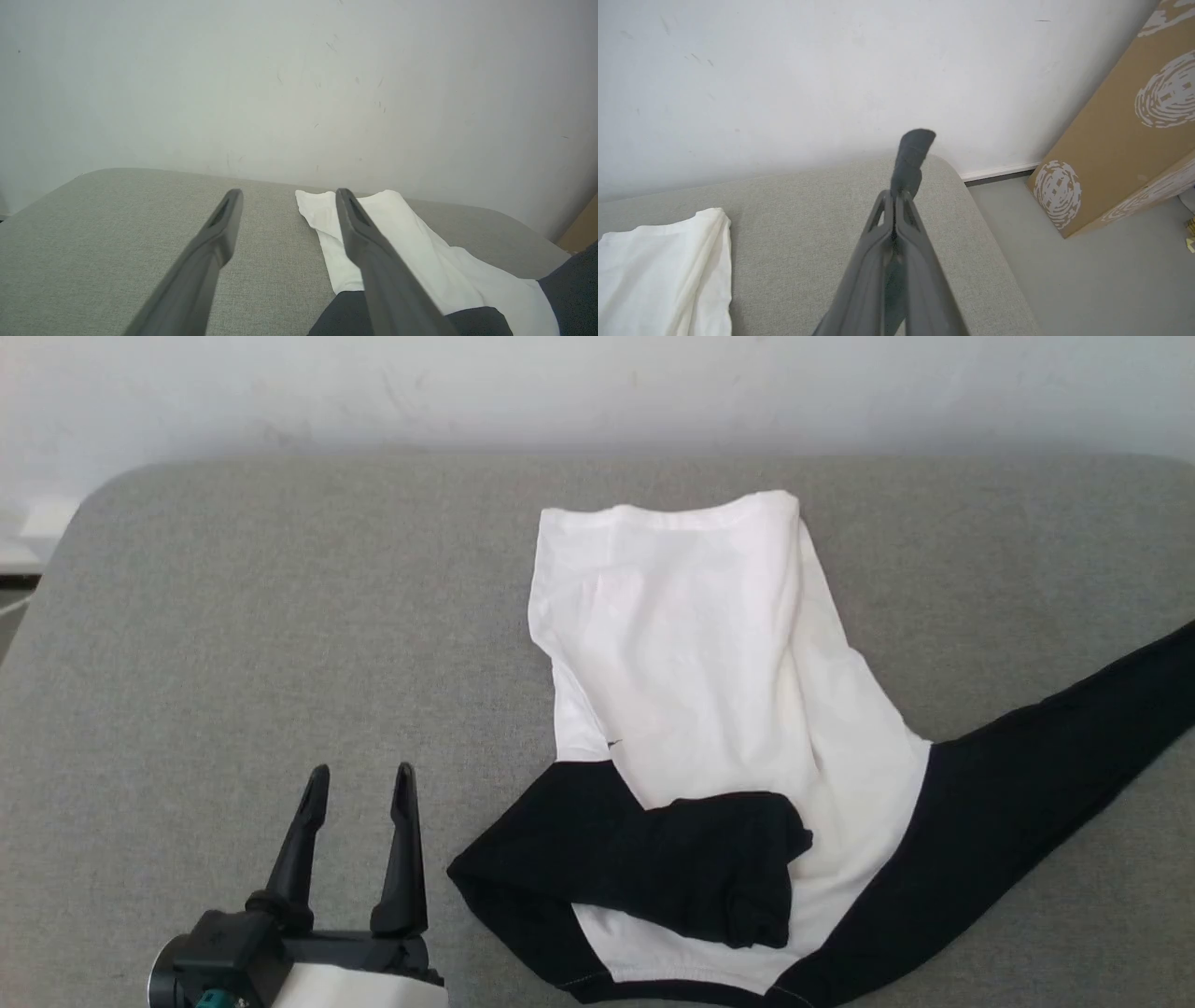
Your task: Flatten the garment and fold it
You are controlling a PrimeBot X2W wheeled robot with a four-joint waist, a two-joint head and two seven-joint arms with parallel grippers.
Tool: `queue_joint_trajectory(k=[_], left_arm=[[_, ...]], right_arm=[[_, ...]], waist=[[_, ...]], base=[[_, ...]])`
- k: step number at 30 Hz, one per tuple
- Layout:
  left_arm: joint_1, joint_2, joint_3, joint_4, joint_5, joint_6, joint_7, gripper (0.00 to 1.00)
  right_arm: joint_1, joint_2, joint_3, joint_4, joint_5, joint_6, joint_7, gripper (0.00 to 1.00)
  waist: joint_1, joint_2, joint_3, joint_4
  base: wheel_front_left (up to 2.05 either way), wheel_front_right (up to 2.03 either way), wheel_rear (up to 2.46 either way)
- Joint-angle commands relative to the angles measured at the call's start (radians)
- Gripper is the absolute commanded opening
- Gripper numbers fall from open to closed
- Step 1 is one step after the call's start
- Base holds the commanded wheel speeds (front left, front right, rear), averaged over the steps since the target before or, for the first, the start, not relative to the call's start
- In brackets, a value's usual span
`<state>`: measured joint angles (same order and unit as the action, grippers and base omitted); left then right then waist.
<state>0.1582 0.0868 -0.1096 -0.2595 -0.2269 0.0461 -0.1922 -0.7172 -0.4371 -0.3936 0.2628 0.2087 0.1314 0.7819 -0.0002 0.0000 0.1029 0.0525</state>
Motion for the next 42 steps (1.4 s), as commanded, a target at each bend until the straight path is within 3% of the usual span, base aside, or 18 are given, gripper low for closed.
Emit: queue_joint_trajectory(k=[1,14,20,31,42], left_arm=[[0.013,0.006,0.001,-0.007,-0.001,0.006,0.005,1.00],[0.033,0.010,-0.015,-0.021,-0.009,0.009,0.019,1.00],[0.025,0.009,-0.017,-0.017,-0.017,0.010,0.013,1.00],[0.002,0.005,-0.023,0.005,-0.032,0.012,-0.006,1.00],[-0.013,-0.001,-0.032,0.037,-0.048,0.011,-0.027,1.00]], right_arm=[[0.020,0.013,0.029,-0.019,0.020,-0.001,-0.005,0.00],[0.165,0.167,0.384,-0.283,0.188,-0.001,0.056,0.00],[0.216,0.215,0.522,-0.329,0.214,-0.001,0.049,0.00],[0.296,0.311,0.769,-0.231,0.268,-0.001,-0.007,0.00],[0.360,0.356,0.894,-0.056,0.259,-0.001,-0.099,0.00]], waist=[[0.0002,0.0000,-0.036,-0.010],[0.0002,0.0000,-0.061,0.053],[0.0002,0.0000,-0.042,0.090],[0.0002,0.0000,-0.009,0.132],[0.0002,0.0000,0.012,0.157]], base=[[0.00,0.00,0.00],[0.00,0.00,0.00],[0.00,0.00,0.00],[0.00,0.00,0.00],[0.00,0.00,0.00]])
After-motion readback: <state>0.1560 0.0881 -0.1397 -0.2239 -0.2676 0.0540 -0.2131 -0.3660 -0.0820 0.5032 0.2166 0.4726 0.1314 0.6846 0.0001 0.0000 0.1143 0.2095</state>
